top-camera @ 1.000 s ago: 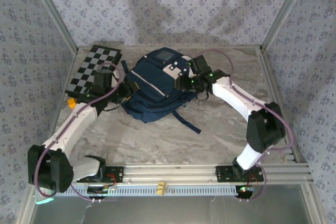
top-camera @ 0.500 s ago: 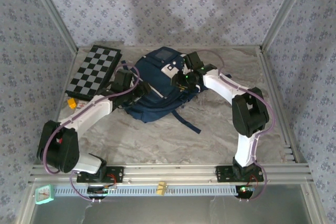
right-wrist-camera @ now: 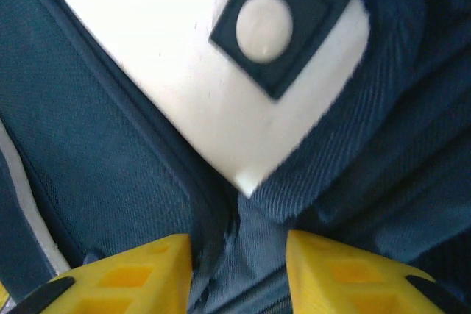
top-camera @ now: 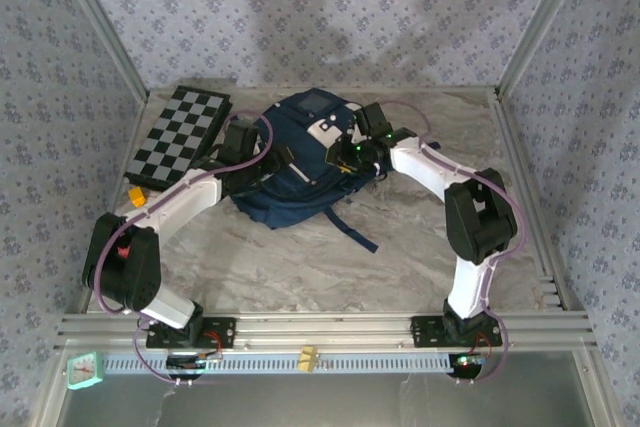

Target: Pack the student bag

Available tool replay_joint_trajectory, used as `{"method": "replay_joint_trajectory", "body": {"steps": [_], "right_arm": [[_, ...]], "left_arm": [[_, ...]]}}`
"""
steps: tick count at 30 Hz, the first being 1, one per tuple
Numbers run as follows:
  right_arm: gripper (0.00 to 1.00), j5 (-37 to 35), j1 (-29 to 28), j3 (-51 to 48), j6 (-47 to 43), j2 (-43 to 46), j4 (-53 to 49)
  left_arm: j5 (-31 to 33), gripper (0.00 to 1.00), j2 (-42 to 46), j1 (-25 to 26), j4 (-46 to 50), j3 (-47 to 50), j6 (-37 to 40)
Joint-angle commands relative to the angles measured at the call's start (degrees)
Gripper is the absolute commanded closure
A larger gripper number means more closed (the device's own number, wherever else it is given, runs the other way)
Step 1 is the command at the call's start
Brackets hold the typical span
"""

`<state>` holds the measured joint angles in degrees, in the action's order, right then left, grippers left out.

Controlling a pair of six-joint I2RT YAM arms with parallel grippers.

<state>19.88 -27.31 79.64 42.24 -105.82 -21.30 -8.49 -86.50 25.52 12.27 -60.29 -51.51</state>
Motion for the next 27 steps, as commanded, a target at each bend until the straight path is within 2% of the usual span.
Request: {"method": "replay_joint_trajectory", "body": {"steps": [1,6,10,13,15,18,23,27], "right_arm": [[0.57,-1.23,-1.12,-2.43,4.85,4.29,1.57],[0.56,-1.12,-2.49,-0.47,6.26,2.88,2.09],[0.58,-3.1,-1.84,3.28,5.29,-1.57,-0.71],[0.58,-1.88,-1.52,4.57,4.42,-3.35,0.91],[0.61,-0.34,-1.77,6.4,2.57,-4.63,1.77],[0.65,-0.73,-1.78,10.51,0.69,-6.82,-2.58],[0.89,2.26,-0.56,6.03,2.74,-3.94,3.18],[0.99,2.23,-0.03,1.8,5.44,0.61,6.72]], "left_arm": [[0.71,0.36,-0.36,0.1,-1.28,-2.2,0.72],[0.64,0.36,-0.76,0.06,-1.2,-2.22,0.09],[0.87,0.36,-0.85,-0.03,-0.88,-2.21,0.0],[0.82,0.36,-0.78,-0.21,-0.36,-2.15,0.25],[0.63,0.36,-1.11,-0.28,-0.5,-2.23,0.84],[-0.02,0.36,-1.91,-0.38,-0.32,-3.45,2.24],[-0.44,0.36,-4.07,-0.47,-1.21,-5.97,5.29],[-2.18,0.36,-7.2,-0.64,-2.17,-10.03,9.21]]}}
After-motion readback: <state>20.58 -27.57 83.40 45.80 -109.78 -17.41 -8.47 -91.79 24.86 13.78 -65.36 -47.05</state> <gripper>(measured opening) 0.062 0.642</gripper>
